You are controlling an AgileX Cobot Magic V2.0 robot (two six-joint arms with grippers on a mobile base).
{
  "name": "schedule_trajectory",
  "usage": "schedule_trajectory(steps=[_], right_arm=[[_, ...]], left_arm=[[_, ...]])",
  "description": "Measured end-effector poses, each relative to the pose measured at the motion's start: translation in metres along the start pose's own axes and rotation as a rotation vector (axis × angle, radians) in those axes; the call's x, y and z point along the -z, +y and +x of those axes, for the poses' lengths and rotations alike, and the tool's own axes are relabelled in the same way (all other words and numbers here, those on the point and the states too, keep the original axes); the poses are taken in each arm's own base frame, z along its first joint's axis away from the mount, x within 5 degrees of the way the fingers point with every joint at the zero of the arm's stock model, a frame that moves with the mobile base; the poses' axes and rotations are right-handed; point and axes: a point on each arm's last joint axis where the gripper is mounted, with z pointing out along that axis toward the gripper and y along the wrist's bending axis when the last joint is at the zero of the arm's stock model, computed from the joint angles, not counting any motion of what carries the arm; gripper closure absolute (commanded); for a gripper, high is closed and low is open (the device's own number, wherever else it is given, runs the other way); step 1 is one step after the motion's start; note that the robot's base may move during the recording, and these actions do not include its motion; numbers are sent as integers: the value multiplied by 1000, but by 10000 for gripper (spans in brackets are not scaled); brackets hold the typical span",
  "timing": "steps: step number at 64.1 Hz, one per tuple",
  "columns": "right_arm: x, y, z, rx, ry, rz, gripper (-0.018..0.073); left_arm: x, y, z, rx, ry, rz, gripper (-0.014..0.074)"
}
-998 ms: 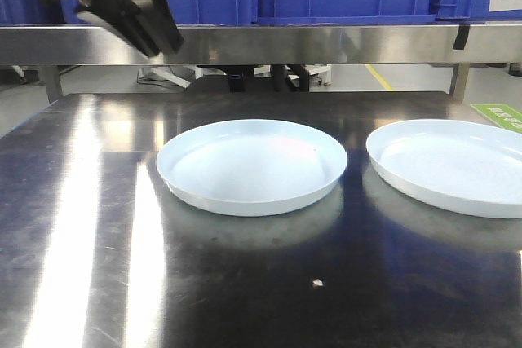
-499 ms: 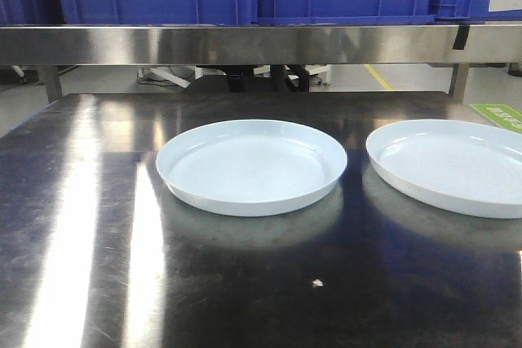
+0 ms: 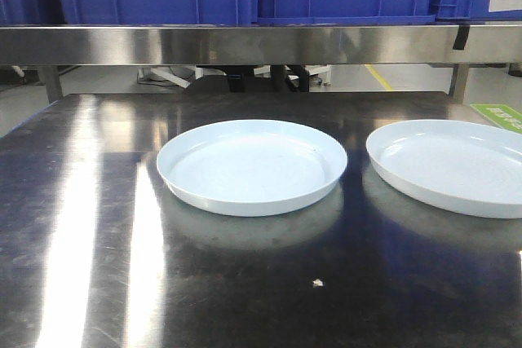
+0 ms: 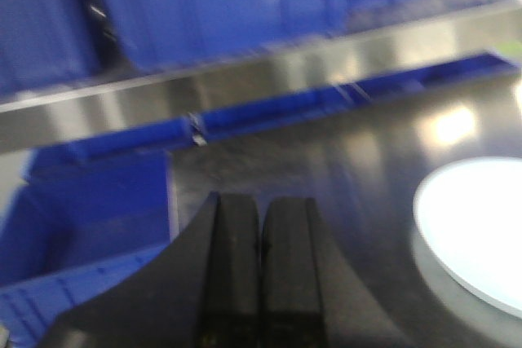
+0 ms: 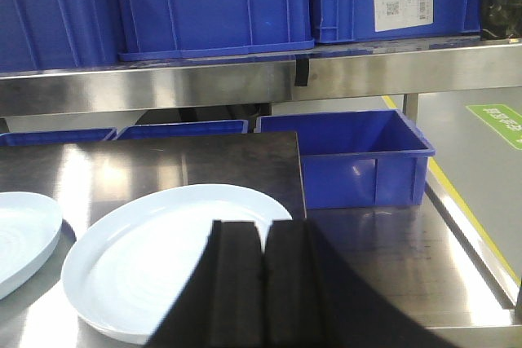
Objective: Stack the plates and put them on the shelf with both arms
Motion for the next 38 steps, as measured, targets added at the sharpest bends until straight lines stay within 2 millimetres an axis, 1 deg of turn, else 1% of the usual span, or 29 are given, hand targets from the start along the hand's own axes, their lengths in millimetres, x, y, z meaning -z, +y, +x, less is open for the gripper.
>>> schedule_trajectory(steps=[10,18,27,38], right_arm=[[0,0,0,0,0,0,503],[0,0,0,0,0,0,503],[0,0,0,0,0,0,503],[0,0,0,0,0,0,503]], left_arm=[[26,4,9,38,-89,-72,516],[41,5,15,97,-137,-106,516],[51,4,21,110,-153,-125,516],[53,5,21,129,-157,-149,516]])
